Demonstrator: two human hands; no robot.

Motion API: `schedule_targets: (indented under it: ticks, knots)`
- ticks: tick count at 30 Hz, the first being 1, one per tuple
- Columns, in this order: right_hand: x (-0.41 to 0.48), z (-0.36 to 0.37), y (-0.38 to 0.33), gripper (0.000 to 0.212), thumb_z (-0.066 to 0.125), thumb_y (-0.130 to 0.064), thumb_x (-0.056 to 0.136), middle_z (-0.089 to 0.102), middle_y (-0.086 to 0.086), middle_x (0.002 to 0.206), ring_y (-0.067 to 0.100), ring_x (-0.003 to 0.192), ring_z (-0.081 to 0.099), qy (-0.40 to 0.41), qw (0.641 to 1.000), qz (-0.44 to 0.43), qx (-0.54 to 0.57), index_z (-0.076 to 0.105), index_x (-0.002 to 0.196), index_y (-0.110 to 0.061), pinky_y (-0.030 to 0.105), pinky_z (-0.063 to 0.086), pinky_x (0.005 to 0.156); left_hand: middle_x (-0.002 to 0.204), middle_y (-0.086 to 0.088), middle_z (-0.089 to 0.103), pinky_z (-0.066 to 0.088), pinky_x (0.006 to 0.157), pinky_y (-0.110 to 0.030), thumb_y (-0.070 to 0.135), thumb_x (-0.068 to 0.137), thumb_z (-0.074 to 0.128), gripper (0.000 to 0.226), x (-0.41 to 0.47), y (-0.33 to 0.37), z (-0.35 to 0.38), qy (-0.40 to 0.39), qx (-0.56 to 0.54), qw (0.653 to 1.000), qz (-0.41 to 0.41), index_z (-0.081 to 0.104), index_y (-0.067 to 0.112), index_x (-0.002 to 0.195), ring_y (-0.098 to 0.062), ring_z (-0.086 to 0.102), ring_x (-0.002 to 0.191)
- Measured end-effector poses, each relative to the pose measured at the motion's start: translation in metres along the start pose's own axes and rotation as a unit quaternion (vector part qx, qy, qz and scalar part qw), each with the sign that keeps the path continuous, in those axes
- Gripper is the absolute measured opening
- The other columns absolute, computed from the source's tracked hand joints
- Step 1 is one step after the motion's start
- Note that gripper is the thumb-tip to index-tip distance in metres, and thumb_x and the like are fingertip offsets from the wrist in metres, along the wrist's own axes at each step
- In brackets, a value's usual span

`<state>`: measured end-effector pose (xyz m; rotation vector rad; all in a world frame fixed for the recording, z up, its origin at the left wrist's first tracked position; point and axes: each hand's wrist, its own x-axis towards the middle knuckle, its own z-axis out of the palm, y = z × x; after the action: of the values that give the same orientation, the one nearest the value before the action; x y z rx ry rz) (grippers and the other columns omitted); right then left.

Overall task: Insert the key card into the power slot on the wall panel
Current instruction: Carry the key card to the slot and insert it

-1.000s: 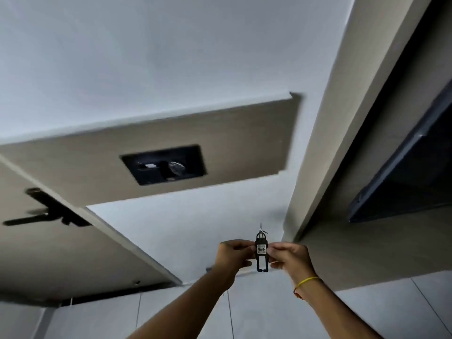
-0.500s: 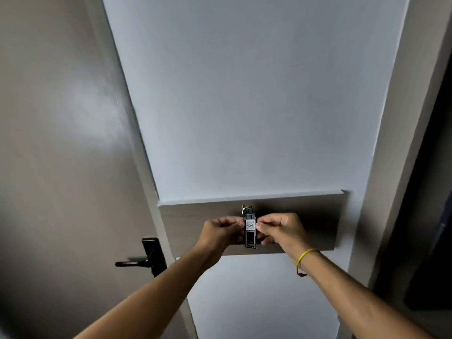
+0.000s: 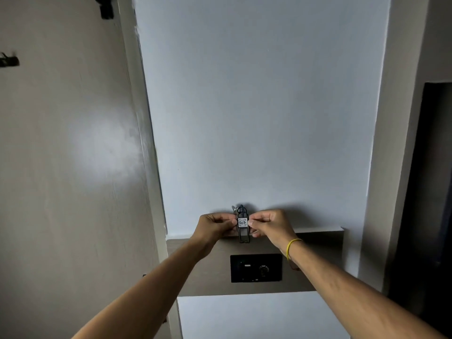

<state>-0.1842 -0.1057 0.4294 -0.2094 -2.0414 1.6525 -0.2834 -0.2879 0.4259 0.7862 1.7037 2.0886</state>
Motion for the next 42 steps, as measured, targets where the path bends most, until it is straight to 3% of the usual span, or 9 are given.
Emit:
schedule_targets:
  ticks: [5, 14, 19, 25, 42]
  knots:
    - [0.008, -0.01, 0.007, 0.021, 0.081, 0.003, 0.087, 0.081, 0.005, 0.077, 0.026, 0.061, 0.073, 0.014, 1.0, 0.001, 0.001, 0.081, 0.081, -0.018, 0.036, 0.067, 0.066, 0.085, -0.015, 0.078, 0.064, 0.072, -0.027, -0.006, 0.089, 0.075, 0.012, 0.009, -0.005, 0.007, -0.015, 0.007, 1.0, 0.006, 0.084, 0.002, 0.093, -0.018, 0.071, 0.071]
    - [0.012, -0.011, 0.027, 0.02, 0.081, 0.003, 0.087, 0.082, 0.001, 0.078, 0.015, 0.061, 0.076, 0.01, 1.0, -0.009, 0.012, 0.081, 0.085, -0.017, 0.026, 0.066, 0.063, 0.085, -0.015, 0.08, 0.063, 0.073, -0.027, 0.001, 0.089, 0.078, 0.01, 0.013, -0.014, 0.003, -0.033, 0.016, 0.999, 0.008, 0.084, 0.005, 0.096, -0.018, 0.076, 0.075]
    - [0.014, -0.01, 0.032, 0.021, 0.081, 0.004, 0.087, 0.081, 0.004, 0.081, 0.017, 0.062, 0.076, 0.005, 1.0, -0.015, 0.026, 0.081, 0.086, -0.017, 0.027, 0.067, 0.065, 0.083, -0.014, 0.08, 0.063, 0.07, -0.024, -0.002, 0.09, 0.076, 0.016, 0.013, -0.013, 0.004, -0.021, 0.024, 0.999, -0.006, 0.079, -0.008, 0.104, -0.018, 0.077, 0.073]
    - [0.015, -0.01, 0.036, 0.018, 0.082, 0.001, 0.087, 0.082, 0.007, 0.086, 0.022, 0.067, 0.077, 0.003, 0.999, -0.019, 0.03, 0.082, 0.088, -0.017, 0.028, 0.068, 0.068, 0.08, -0.01, 0.08, 0.062, 0.068, -0.022, -0.002, 0.09, 0.076, 0.011, 0.011, -0.01, 0.005, -0.019, 0.023, 0.999, -0.01, 0.083, 0.003, 0.097, -0.015, 0.076, 0.071]
    - [0.018, -0.009, 0.038, 0.022, 0.081, 0.0, 0.088, 0.08, 0.01, 0.089, 0.015, 0.065, 0.077, -0.003, 0.999, -0.029, 0.015, 0.08, 0.085, -0.021, 0.024, 0.066, 0.066, 0.083, -0.012, 0.081, 0.062, 0.07, -0.022, -0.001, 0.089, 0.077, 0.011, 0.016, -0.012, 0.004, -0.002, 0.05, 0.999, -0.011, 0.083, -0.001, 0.098, -0.015, 0.077, 0.072]
